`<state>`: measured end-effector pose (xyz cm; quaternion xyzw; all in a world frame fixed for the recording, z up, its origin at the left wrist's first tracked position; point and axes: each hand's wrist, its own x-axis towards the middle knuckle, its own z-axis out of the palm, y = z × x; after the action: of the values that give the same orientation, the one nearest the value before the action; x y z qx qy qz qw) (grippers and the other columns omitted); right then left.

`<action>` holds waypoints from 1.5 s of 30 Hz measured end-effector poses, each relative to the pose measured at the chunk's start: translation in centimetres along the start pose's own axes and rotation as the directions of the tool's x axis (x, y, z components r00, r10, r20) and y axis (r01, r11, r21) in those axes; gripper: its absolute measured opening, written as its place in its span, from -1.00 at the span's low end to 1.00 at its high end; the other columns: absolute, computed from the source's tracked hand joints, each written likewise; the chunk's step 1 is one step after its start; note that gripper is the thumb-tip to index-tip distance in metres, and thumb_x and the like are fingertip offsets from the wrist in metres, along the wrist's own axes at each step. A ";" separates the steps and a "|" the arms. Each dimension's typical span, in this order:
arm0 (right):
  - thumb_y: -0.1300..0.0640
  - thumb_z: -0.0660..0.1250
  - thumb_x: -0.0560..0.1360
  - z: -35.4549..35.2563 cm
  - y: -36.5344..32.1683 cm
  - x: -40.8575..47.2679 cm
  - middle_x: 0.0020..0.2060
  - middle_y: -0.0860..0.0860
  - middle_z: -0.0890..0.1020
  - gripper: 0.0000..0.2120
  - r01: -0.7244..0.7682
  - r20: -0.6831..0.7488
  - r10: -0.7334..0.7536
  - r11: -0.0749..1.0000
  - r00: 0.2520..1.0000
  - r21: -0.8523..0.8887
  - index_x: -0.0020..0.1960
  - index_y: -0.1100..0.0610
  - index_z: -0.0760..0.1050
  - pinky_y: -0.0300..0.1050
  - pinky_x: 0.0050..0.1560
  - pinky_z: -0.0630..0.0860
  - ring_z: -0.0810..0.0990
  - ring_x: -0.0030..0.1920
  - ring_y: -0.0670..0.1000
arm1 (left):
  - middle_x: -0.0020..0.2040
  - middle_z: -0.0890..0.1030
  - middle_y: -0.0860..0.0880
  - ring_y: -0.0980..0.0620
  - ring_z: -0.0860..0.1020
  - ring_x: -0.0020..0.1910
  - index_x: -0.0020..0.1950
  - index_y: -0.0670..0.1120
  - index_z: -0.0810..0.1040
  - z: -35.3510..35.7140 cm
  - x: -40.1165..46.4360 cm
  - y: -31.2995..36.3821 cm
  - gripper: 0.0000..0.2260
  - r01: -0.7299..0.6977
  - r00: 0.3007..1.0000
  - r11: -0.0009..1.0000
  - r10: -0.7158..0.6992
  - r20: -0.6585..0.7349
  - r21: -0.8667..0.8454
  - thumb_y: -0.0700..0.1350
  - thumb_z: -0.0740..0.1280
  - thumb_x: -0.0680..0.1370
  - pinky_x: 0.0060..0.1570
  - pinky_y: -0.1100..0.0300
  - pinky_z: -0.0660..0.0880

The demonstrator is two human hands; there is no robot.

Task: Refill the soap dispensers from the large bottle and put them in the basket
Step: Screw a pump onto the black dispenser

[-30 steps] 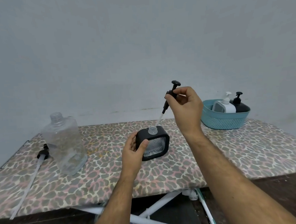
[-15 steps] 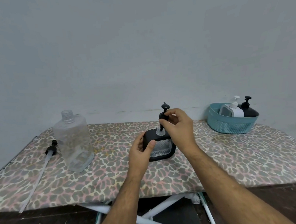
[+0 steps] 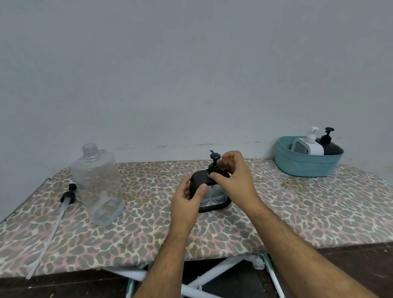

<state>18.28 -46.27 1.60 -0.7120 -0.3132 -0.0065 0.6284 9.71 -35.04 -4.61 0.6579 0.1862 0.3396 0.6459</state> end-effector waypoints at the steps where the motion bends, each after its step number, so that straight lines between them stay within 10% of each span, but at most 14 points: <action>1: 0.27 0.50 0.42 -0.1 -0.1 0.0 0.01 -0.05 0.64 -0.55 -0.019 0.022 0.019 1.000 1.000 -0.004 0.13 -0.05 0.37 -0.36 -0.06 0.50 0.62 0.04 -0.14 | 0.14 0.58 0.17 0.28 0.56 0.10 0.34 0.16 0.45 0.0 0.0 0.0 -0.58 0.000 1.000 1.000 0.000 0.000 0.004 0.02 0.46 0.50 0.01 0.39 0.47; 6: 0.29 0.37 0.50 -0.7 -1.0 0.6 0.09 -0.01 0.62 -0.54 -0.070 0.052 0.068 0.997 0.996 0.032 0.28 -0.02 0.30 -0.52 -0.15 0.43 0.60 -0.01 -0.23 | 0.14 0.58 0.19 0.29 0.56 0.11 0.37 0.14 0.45 0.1 0.0 -0.1 -0.55 -0.007 1.000 1.000 0.007 0.000 0.015 0.04 0.46 0.50 0.01 0.37 0.48; 11: 0.25 0.33 0.49 -0.9 -1.0 1.7 0.07 0.00 0.69 -0.44 -0.093 0.174 0.095 0.995 0.980 -0.022 0.40 -0.09 0.26 -0.08 0.12 0.58 0.68 0.06 -0.05 | 0.14 0.58 0.21 0.33 0.56 0.09 0.36 0.16 0.45 0.0 -0.1 -0.1 -0.55 -0.004 1.000 1.000 0.004 0.002 0.010 0.06 0.45 0.50 0.02 0.38 0.48; 22: 0.15 0.44 0.48 -1.8 -2.2 2.6 0.16 0.02 0.55 -0.22 -0.086 0.233 0.125 0.982 0.964 -0.171 0.55 -0.07 0.09 -0.14 0.11 0.40 0.52 0.20 -0.04 | 0.20 0.59 0.11 0.20 0.57 0.16 0.42 0.12 0.44 0.0 0.0 -0.5 -0.47 -0.005 1.000 1.000 0.005 0.001 0.016 0.12 0.45 0.47 0.16 0.18 0.54; 29: 0.08 0.58 0.35 -1.5 -1.5 2.4 -0.09 0.00 0.56 -0.07 -0.097 0.156 0.119 0.985 0.981 -0.141 0.54 -0.08 0.10 -0.11 0.09 0.54 0.60 -0.03 -0.03 | 0.22 0.58 0.08 0.17 0.57 0.17 0.42 0.12 0.44 0.0 0.1 -0.6 -0.48 0.005 1.000 1.000 -0.005 -0.007 0.016 0.11 0.45 0.48 0.18 0.14 0.54; 33: 0.24 0.46 0.44 -1.5 -1.4 2.3 0.13 0.08 0.58 -0.14 -0.141 0.211 0.142 0.990 0.967 -0.020 0.56 -0.13 0.07 -0.11 0.18 0.53 0.60 0.14 -0.05 | 0.24 0.58 0.08 0.19 0.56 0.18 0.44 0.11 0.44 0.0 0.1 -0.6 -0.46 0.006 1.000 1.000 -0.007 0.000 0.025 0.13 0.45 0.48 0.19 0.16 0.54; 45: 0.29 0.45 0.46 -1.3 -1.3 2.3 -0.04 0.03 0.66 -0.23 -0.105 0.183 0.110 0.994 0.977 -0.037 0.55 -0.03 0.18 -0.12 0.12 0.53 0.65 0.01 -0.04 | 0.20 0.58 0.10 0.20 0.56 0.15 0.42 0.12 0.45 0.0 0.0 -0.4 -0.49 0.011 1.000 1.000 -0.011 -0.009 0.008 0.08 0.46 0.49 0.12 0.23 0.53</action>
<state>20.07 -46.45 3.93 -0.7341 -0.3310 0.0895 0.5862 9.82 -34.98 -4.98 0.6581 0.1941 0.3381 0.6442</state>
